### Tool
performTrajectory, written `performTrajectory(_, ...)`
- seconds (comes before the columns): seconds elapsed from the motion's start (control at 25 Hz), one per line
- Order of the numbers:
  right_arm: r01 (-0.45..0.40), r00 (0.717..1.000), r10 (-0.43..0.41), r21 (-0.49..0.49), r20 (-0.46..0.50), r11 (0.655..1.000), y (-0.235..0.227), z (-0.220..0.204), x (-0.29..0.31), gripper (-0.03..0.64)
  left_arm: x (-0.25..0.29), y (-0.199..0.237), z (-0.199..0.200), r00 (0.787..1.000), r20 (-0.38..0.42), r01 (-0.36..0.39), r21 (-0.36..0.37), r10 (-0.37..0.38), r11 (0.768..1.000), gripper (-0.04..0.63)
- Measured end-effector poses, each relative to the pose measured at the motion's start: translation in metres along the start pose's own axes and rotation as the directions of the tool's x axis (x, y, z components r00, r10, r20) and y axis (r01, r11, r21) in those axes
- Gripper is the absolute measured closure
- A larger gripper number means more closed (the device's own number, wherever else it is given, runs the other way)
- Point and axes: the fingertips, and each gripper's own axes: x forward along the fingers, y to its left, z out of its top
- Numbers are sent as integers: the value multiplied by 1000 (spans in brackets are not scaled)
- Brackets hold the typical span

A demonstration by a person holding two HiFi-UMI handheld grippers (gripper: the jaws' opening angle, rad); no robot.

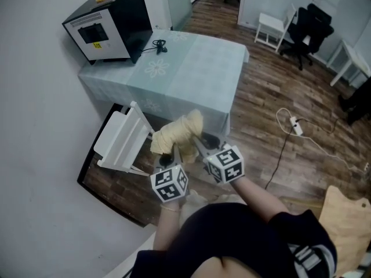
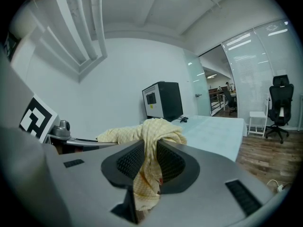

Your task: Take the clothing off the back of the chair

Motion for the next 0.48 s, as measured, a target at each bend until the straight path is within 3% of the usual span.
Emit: performTrajectory(0.48, 29, 999, -29, 15, 22, 999, -46, -7, -72, 526, -8, -82, -16, 1000, -2, 16, 19, -16, 1000, 535)
